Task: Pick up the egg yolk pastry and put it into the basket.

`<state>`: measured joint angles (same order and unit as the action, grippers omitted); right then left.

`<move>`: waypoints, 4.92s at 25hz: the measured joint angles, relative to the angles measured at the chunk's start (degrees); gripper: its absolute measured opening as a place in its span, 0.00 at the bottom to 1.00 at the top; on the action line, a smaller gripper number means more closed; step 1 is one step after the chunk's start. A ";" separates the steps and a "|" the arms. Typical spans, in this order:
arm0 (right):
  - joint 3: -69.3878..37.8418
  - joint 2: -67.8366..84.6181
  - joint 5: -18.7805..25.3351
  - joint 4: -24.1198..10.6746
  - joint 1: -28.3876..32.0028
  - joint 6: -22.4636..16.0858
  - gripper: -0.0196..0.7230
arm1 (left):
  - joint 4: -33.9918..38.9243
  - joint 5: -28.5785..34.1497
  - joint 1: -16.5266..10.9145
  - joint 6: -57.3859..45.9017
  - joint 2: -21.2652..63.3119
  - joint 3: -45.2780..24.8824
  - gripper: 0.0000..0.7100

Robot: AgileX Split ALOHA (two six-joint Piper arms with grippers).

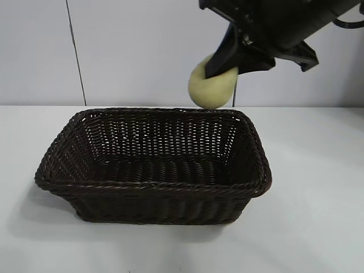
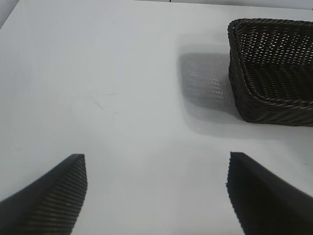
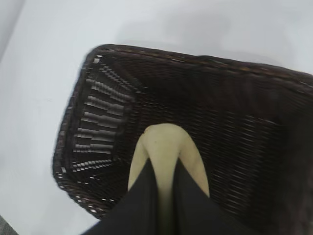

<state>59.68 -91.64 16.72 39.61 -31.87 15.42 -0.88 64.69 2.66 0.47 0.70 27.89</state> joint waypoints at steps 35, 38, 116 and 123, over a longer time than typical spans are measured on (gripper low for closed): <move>24.45 -10.48 40.66 -32.91 8.03 -23.99 0.78 | 0.00 0.00 0.00 0.00 0.00 0.00 0.80; 24.52 -10.48 46.08 -38.35 12.61 -25.07 0.77 | 0.00 0.00 0.00 0.00 0.00 0.00 0.80; -32.75 88.69 44.71 -38.54 28.04 -15.77 0.77 | 0.00 0.00 0.00 0.00 0.00 0.00 0.80; -32.68 92.61 45.47 -38.54 28.04 -15.77 0.77 | 0.00 0.00 0.00 0.00 0.00 0.00 0.80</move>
<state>27.00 0.97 62.20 1.07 -3.83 -0.35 -0.88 64.69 2.66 0.47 0.70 27.89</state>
